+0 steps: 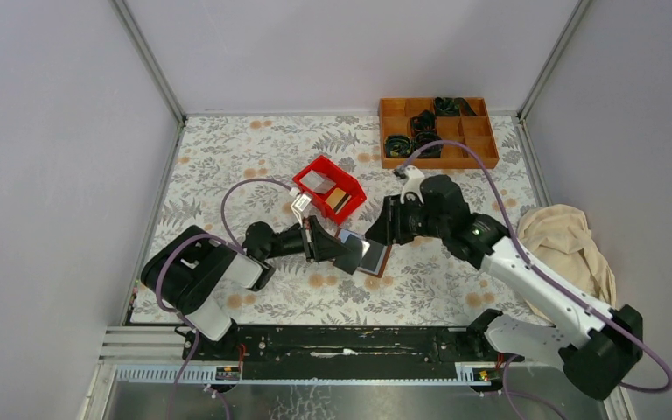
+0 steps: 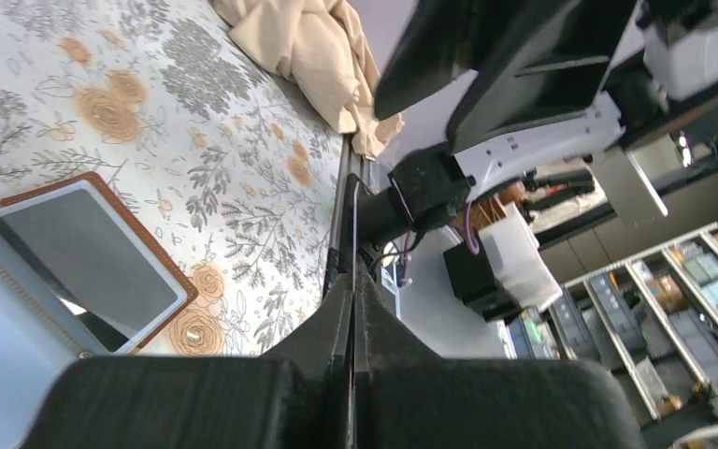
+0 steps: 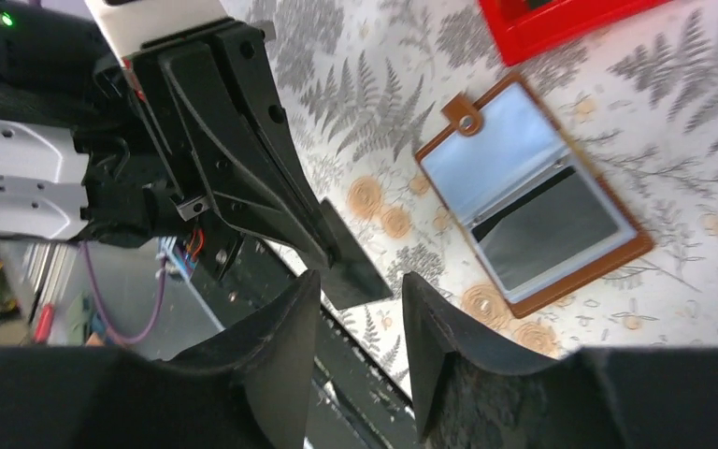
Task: Put the credit cards into the card holder
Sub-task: Pick up the credit card from the storage box.
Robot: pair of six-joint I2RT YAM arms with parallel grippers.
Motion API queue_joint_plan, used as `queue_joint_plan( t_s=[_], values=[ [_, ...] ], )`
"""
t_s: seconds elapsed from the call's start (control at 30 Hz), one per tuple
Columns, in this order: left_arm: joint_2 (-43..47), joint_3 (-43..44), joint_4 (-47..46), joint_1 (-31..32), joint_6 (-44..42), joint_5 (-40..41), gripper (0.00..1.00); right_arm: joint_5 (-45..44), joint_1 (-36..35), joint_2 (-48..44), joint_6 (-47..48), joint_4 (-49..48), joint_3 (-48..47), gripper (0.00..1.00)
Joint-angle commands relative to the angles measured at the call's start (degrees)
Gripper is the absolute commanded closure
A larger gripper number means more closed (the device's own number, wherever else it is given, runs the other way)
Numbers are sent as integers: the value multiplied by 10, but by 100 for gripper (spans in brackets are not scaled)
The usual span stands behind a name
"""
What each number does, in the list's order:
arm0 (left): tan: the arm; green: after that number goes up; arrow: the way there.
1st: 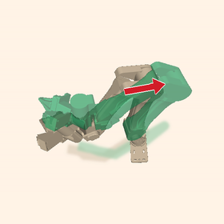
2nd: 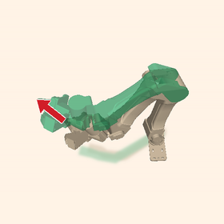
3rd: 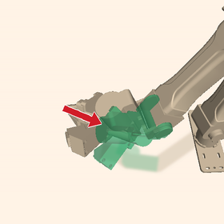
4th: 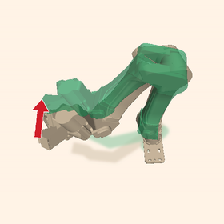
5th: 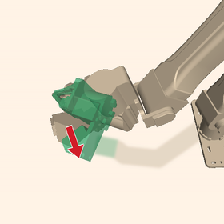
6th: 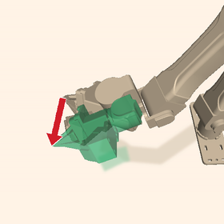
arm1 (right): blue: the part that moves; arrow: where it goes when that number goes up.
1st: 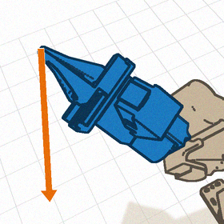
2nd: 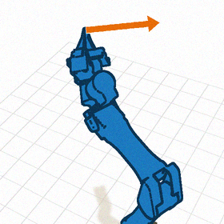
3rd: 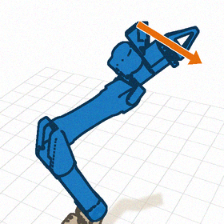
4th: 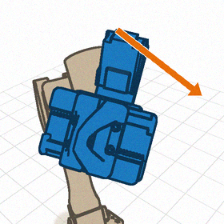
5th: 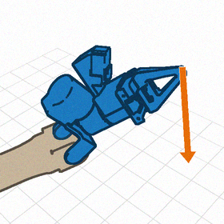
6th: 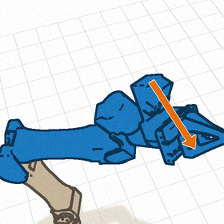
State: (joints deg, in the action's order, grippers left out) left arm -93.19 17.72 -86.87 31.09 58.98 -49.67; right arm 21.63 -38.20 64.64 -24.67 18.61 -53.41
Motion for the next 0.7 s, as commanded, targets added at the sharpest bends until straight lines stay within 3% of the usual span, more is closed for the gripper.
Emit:
queue_joint_plan(
  t_s=[0.0, 0.67],
  values=[
    [4, -15, -47, -2, 18, 83, 100, -102, 0, -69, -28, -52, 51, 55],
    [-53, -4, -46, 35, 76, 187, 100, -74, -5, -117, -160, -316, 266, 55]
  ],
)
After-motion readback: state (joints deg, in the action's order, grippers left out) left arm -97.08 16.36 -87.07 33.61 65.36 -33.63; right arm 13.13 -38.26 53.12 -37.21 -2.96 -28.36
